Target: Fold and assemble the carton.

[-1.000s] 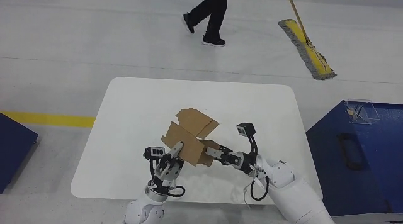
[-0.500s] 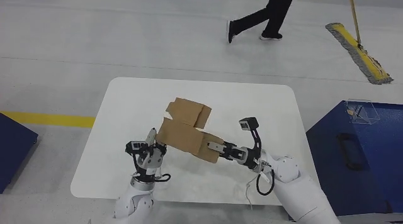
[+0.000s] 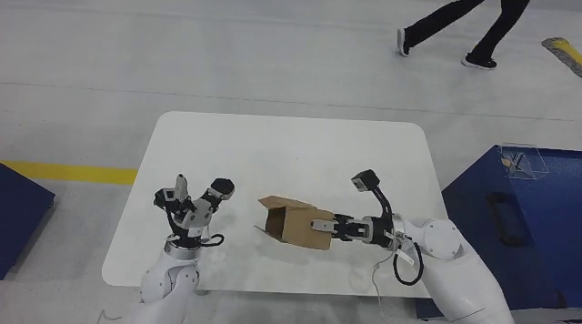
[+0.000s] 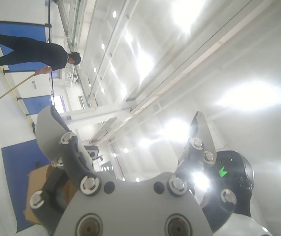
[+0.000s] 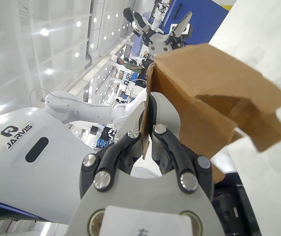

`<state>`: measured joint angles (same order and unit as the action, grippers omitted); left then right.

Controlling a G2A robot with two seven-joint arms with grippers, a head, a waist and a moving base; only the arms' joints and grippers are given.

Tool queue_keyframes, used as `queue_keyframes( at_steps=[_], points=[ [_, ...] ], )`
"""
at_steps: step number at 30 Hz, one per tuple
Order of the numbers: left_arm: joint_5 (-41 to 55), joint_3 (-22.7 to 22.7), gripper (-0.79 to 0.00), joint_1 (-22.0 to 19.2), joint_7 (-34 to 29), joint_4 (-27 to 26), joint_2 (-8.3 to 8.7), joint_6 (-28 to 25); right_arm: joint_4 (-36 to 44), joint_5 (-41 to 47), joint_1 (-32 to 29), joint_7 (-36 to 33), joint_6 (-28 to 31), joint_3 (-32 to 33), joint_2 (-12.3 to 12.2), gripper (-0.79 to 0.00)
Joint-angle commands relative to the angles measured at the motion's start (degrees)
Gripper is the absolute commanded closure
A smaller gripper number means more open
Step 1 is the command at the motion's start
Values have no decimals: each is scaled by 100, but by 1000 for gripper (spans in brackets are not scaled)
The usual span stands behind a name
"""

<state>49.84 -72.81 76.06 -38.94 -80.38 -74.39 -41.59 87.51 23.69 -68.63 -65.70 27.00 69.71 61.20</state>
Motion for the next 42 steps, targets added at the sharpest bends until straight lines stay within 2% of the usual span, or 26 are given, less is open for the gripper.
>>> queue_keyframes(
  at_steps=[1, 4, 7, 12, 16, 26, 31, 35, 42],
  points=[
    [-37, 73, -785, -49, -612, -88, 24, 327, 57, -40, -30, -119, -43, -13, -13, 0],
    [136, -14, -785, -175, -1705, -85, 101, 1028, 151, -23, -89, -319, -104, -37, -33, 0],
    [253, -105, -785, -309, -2330, -65, 151, 1543, 242, -121, -123, -421, -123, -29, -55, 0],
    [-123, -127, -785, -577, -2720, 62, 205, 2052, 454, -187, -208, -568, -162, -9, -92, 0],
    [-397, -43, -785, -745, -2911, 155, 222, 2267, 573, -192, -262, -683, -199, 22, -122, 0],
    [-900, 255, -785, -656, -3400, 151, 261, 2514, 731, -103, -307, -515, -90, 232, -174, 0],
    [-814, 339, -785, -521, -3281, 125, 252, 2413, 792, -68, -335, -427, -94, 283, -192, 0],
    [-452, 231, -785, -475, -2851, 100, 225, 2115, 767, -30, -347, -392, -140, 255, -191, 0],
    [-452, 231, -785, -475, -2851, 100, 225, 2115, 767, -30, -347, -392, -140, 255, -191, 0]
  ],
)
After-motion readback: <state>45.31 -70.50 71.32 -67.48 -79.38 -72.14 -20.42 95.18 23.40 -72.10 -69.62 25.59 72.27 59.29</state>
